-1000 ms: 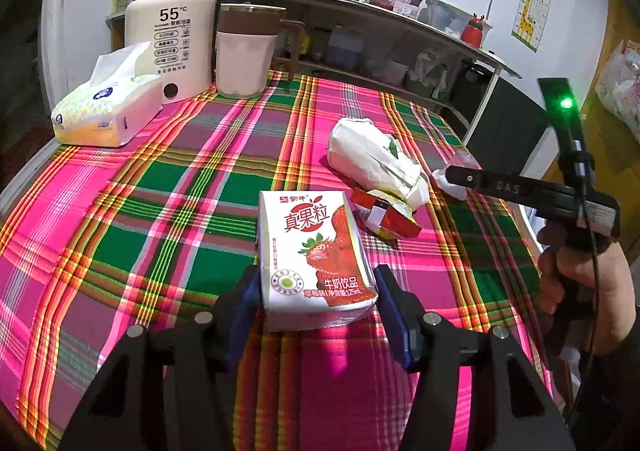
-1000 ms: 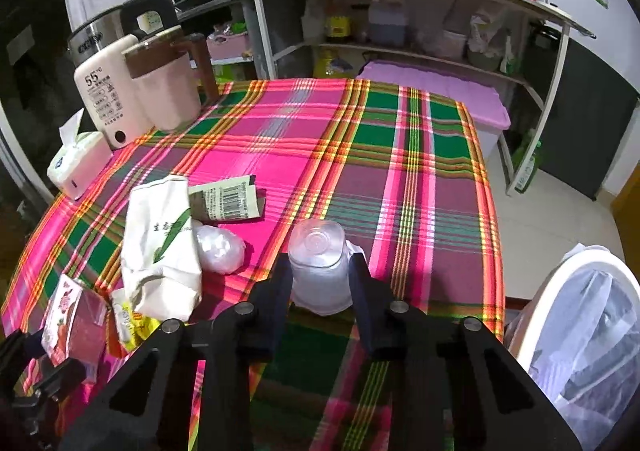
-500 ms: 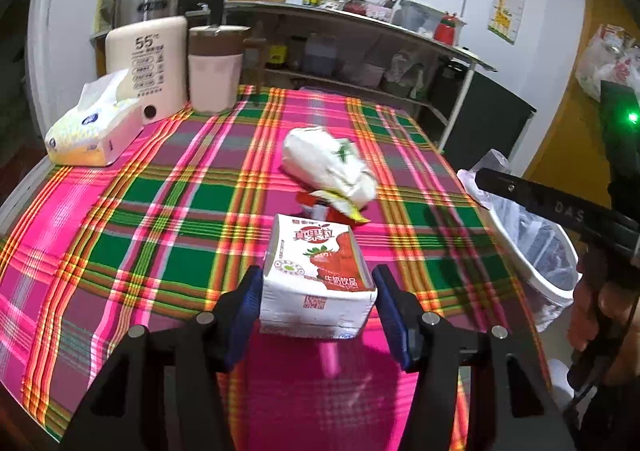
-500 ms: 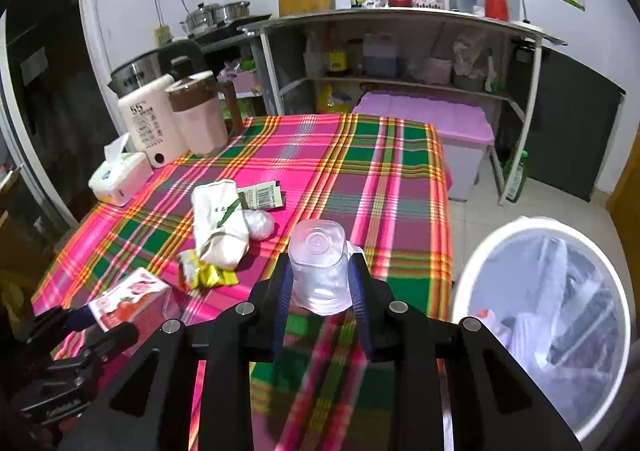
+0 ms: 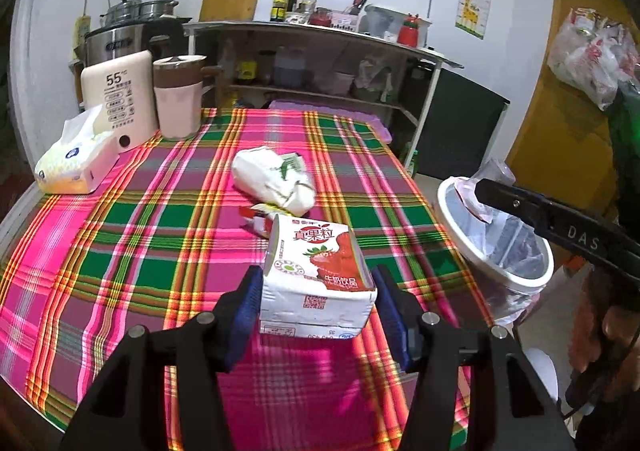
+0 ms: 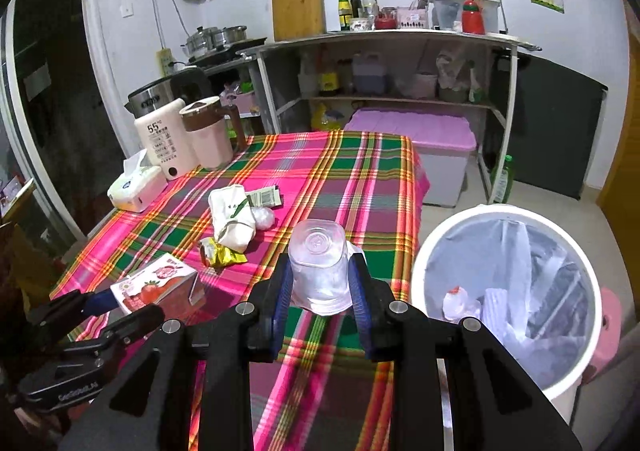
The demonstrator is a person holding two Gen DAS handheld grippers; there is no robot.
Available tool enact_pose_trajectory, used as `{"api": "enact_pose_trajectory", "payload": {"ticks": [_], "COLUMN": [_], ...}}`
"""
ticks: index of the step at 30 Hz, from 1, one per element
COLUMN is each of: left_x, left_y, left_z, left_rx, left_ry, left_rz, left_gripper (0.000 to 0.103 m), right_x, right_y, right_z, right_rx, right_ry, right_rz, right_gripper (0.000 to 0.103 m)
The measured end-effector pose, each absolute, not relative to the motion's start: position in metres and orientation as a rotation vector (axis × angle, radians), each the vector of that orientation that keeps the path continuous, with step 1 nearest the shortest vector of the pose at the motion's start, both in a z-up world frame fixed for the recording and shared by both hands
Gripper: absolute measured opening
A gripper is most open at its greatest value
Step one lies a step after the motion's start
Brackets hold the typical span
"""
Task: Collect trash
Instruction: 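Carry the milk carton and clear cup over the trash bin with both tools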
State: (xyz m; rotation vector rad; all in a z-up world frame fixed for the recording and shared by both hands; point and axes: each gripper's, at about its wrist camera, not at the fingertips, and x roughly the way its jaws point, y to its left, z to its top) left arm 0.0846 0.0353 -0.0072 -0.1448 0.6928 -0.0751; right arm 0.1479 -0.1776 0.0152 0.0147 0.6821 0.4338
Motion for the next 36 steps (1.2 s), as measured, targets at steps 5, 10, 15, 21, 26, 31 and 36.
{"api": "enact_pose_trajectory", "payload": {"ticks": [5,10,15,21,26,31,36], "left_x": [0.084,0.087,0.092,0.101,0.109,0.116,0.125], "left_y": [0.023,0.008,-0.01,-0.033,-0.05,-0.063,-0.078], "left_z": [-0.001,0.003,0.006,0.01,0.013,0.013,0.012], "left_rx": [-0.132,-0.122,-0.109,-0.092,-0.081,-0.074,-0.065], "left_ry": [0.687,0.687,0.685,0.686,0.686,0.691,0.696], "left_rz": [-0.103,-0.14,-0.185,-0.236,-0.274,-0.303,-0.335], "left_gripper": [0.057,0.057,0.058,0.058,0.057,0.058,0.057], "right_x": [0.137,0.126,0.12,0.115,0.115,0.117,0.121], "right_y": [-0.188,-0.202,-0.216,-0.236,-0.251,-0.264,-0.28], "right_z": [0.019,0.022,0.023,0.021,0.019,0.017,0.009], "right_rx": [0.024,0.035,0.04,0.052,0.064,0.074,0.092], "right_ry": [0.672,0.665,0.665,0.667,0.669,0.673,0.687], "right_rz": [0.424,0.405,0.374,0.333,0.308,0.288,0.263], "right_gripper": [0.03,0.03,0.03,0.03,0.03,0.03,0.03]}}
